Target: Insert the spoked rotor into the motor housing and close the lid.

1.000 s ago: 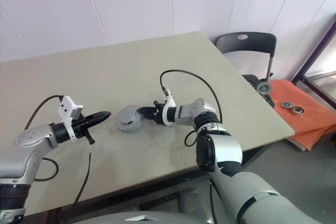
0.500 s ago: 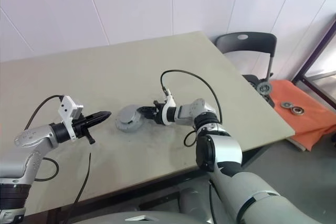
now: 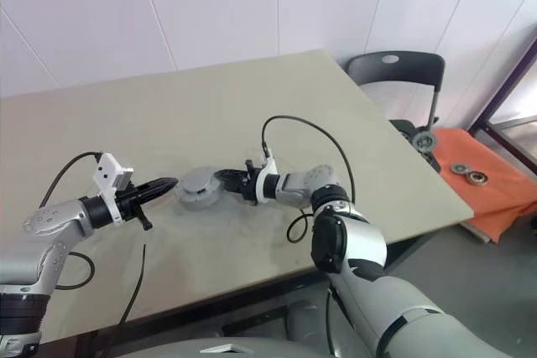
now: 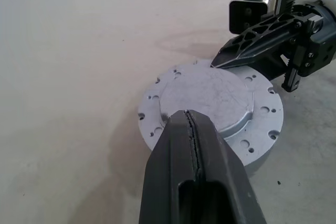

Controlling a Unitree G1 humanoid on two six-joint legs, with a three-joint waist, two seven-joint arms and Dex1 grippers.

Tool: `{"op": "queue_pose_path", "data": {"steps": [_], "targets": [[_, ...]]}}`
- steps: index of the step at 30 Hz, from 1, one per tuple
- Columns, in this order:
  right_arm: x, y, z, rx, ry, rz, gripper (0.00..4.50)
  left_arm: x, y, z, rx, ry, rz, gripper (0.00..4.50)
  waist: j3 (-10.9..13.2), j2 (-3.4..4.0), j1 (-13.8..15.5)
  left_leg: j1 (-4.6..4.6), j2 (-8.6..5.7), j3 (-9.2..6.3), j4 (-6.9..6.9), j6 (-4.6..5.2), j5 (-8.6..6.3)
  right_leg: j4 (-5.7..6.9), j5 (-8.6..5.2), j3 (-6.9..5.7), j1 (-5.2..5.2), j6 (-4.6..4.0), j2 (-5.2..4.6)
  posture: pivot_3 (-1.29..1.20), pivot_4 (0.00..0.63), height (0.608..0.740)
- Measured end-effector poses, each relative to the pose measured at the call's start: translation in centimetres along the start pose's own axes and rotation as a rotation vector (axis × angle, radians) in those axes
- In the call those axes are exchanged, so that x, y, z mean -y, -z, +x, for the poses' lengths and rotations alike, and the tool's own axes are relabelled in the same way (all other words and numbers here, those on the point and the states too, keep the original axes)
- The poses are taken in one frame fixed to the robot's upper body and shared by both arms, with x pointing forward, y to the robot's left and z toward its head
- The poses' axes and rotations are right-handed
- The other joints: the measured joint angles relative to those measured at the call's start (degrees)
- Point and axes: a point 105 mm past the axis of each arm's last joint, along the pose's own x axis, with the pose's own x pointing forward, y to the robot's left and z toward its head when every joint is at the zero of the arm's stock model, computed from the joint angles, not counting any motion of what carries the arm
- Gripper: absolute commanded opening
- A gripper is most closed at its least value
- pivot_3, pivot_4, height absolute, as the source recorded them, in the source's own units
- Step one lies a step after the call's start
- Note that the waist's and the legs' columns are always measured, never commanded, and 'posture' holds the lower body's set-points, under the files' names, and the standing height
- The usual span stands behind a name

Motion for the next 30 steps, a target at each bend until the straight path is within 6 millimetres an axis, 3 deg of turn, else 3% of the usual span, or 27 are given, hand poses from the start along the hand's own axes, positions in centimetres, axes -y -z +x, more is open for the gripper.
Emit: {"op": "queue_pose_path", "data": {"steps": [8, 16, 23, 30], "targets": [[-0.6, -0.2, -0.2, 0.008, -0.048, 0.027, 1.28, -0.1, -0.3, 0.0, 0.011, 0.002, -0.004, 0.00, 0.00, -0.02, 0.00, 0.00, 0.00, 0.00, 0.00, 0.00, 0.00, 0.00, 0.00, 0.00, 0.00, 0.00, 0.00, 0.00, 0.000, 0.740], [-0.6, -0.2, -0.2, 0.013, -0.053, 0.027, 1.28, -3.4, -5.1, -2.3, 0.209, -0.136, -0.071, 0.00, 0.03, -0.11, -0.07, -0.01, 0.00, -0.01, 0.02, 0.02, -0.01, 0.00, 0.01, -0.01, 0.00, 0.02, 0.00, 0.00, 0.000, 0.740], [-0.4, -0.3, -0.3, 0.019, -0.049, 0.035, 1.28, -2.9, -4.1, -4.1, 0.265, -0.206, -0.245, 0.00, 0.03, -0.16, -0.05, -0.04, 0.00, -0.01, 0.02, 0.07, -0.04, -0.03, 0.01, -0.01, 0.00, 0.02, -0.02, 0.00, 0.000, 0.740], [-0.7, -0.4, -0.1, 0.022, -0.051, 0.030, 1.28, -1.8, -2.8, -6.5, 0.300, -0.269, -0.408, 2.24, 0.05, -0.27, 0.00, -0.06, 0.00, -0.01, 0.20, 0.07, -0.04, -0.01, 0.01, -0.02, 0.04, 0.02, -0.02, 0.00, 0.000, 0.740]]}}
